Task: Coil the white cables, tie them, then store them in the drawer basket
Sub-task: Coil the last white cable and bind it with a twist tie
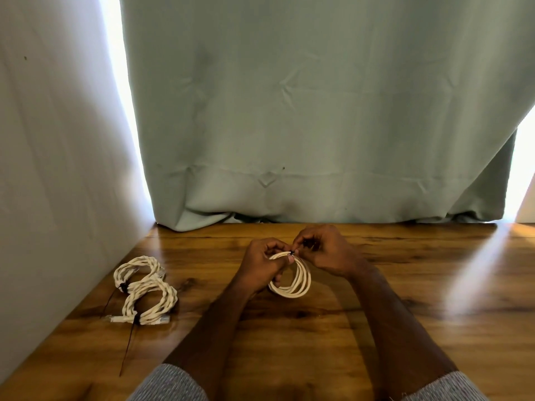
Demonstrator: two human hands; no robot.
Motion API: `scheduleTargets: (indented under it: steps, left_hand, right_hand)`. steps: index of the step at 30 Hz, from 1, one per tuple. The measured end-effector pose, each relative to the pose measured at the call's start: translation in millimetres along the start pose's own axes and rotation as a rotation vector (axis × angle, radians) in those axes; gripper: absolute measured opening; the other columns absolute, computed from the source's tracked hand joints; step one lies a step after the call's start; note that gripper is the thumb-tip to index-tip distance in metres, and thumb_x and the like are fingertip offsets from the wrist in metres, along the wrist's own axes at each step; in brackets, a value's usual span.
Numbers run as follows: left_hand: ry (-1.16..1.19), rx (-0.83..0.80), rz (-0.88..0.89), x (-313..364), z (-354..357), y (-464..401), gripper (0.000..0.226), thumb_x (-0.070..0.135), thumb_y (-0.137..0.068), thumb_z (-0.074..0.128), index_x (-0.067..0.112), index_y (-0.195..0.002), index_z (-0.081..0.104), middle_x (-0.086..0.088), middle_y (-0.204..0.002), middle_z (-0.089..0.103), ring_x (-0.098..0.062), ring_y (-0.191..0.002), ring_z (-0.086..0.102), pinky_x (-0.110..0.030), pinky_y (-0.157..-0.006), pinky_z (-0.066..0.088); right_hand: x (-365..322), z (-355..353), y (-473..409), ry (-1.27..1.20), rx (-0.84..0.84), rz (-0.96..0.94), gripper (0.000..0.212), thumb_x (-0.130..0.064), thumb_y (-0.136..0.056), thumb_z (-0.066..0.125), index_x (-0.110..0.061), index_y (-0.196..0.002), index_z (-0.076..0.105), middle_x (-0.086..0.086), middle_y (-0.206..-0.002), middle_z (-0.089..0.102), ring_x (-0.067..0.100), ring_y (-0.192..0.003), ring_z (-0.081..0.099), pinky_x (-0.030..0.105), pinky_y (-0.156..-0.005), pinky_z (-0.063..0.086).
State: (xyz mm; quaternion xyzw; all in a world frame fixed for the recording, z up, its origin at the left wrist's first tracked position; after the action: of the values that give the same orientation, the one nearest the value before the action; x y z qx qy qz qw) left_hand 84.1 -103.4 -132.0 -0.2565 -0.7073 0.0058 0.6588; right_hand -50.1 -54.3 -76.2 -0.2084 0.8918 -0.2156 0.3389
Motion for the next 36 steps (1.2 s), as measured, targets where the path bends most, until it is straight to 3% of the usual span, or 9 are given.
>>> scheduleTargets:
  steps: [7,14,20,26,36]
  left_hand:
    - [-0.005,0.043,-0.006,-1,-4,0,0.009,0.001,-0.083,0.075,0.006,-0.089,0.072,-0.013,-0.066,0.066,-0.021,-0.038,0.050,-0.031,-0.044,0.048]
    - [-0.006,0.047,-0.001,-2,-6,0,0.009,0.004,-0.083,0.077,0.006,-0.090,0.072,-0.008,-0.063,0.067,-0.018,-0.039,0.052,-0.036,-0.047,0.049]
    - [-0.004,0.057,-0.011,-4,-8,-1,0.011,0.008,-0.082,0.079,0.006,-0.090,0.072,-0.007,-0.062,0.067,-0.021,-0.040,0.052,-0.040,-0.050,0.049]
    - [0.001,0.057,-0.023,-4,-9,0,0.009,0.003,-0.083,0.076,0.004,-0.091,0.071,-0.007,-0.060,0.065,-0.022,-0.040,0.051,-0.041,-0.052,0.048]
    - [-0.029,0.074,-0.034,-2,-6,1,0.011,0.002,-0.083,0.075,0.002,-0.093,0.071,-0.003,-0.058,0.064,-0.020,-0.038,0.052,-0.039,-0.049,0.049]
  right_hand:
    - [-2,0,0,0.122,-0.019,-0.056,0.002,-0.014,-0.086,0.075,-0.015,-0.084,0.073,-0.003,-0.082,0.070,0.011,-0.076,0.066,0.038,-0.068,0.057]
    - [-10,2,-4,0.174,-0.034,-0.098,0.010,-0.023,-0.085,0.079,-0.016,-0.092,0.079,-0.003,-0.087,0.072,0.010,-0.081,0.064,0.028,-0.069,0.051]
    - [-18,5,-5,0.210,-0.069,-0.129,0.016,-0.027,-0.086,0.078,-0.016,-0.097,0.081,-0.002,-0.089,0.074,0.009,-0.082,0.066,0.028,-0.070,0.053]
    - [-15,5,-5,0.246,-0.069,-0.098,0.012,-0.019,-0.087,0.076,-0.018,-0.098,0.081,-0.004,-0.090,0.074,0.007,-0.082,0.065,0.018,-0.070,0.048]
    - [-18,6,-6,0.372,-0.040,-0.105,0.007,-0.018,-0.085,0.068,-0.015,-0.088,0.074,0.000,-0.082,0.068,0.012,-0.073,0.060,0.031,-0.065,0.050]
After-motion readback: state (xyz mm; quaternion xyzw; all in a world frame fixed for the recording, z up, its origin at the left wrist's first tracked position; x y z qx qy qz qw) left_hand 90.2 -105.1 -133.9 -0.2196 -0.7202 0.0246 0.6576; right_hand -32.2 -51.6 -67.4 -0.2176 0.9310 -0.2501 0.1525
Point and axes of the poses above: each hand's wrist, its own y-axis away from the middle knuckle, its own z-axis out of the palm, x = y × z, the point moved 8 cm from there along -y, towards the middle knuckle
